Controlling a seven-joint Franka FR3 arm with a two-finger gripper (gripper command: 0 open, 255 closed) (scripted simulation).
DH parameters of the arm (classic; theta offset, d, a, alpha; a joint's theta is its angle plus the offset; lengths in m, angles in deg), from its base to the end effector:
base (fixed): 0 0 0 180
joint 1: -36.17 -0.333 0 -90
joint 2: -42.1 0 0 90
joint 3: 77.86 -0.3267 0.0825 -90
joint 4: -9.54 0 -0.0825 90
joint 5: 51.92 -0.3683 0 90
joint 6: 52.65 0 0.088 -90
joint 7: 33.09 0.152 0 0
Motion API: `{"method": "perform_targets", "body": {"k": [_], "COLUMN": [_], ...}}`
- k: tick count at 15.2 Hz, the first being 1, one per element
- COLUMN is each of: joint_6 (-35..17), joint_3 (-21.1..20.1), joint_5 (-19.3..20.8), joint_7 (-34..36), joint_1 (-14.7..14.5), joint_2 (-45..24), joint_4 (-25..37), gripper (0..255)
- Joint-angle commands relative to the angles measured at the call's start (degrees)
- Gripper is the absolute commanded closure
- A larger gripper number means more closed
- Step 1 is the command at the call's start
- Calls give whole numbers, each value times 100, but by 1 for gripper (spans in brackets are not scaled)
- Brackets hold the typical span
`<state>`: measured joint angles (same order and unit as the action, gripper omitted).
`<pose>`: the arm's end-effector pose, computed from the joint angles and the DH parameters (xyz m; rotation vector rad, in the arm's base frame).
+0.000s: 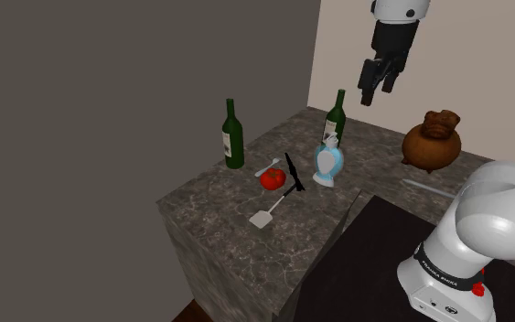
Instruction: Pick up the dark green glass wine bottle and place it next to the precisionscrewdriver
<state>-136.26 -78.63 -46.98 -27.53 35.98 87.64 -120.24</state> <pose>0.2692 -0.0080 0.5875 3.0425 -0.1423 -0.0088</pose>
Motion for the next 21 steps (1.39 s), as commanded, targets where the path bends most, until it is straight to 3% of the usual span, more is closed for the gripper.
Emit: {"method": "perform_targets", "body": {"k": [1,12,21], "joint_6": [0,-1202,-1974], "joint_3": [0,1216,2141], "joint_5": [0,517,343], "joint_7": [0,-1216,-2294], "joint_1": [0,266,357], "joint_2": [0,-1371,-2970], "joint_4": [0,375,1330], "gripper": [0,0,0]}}
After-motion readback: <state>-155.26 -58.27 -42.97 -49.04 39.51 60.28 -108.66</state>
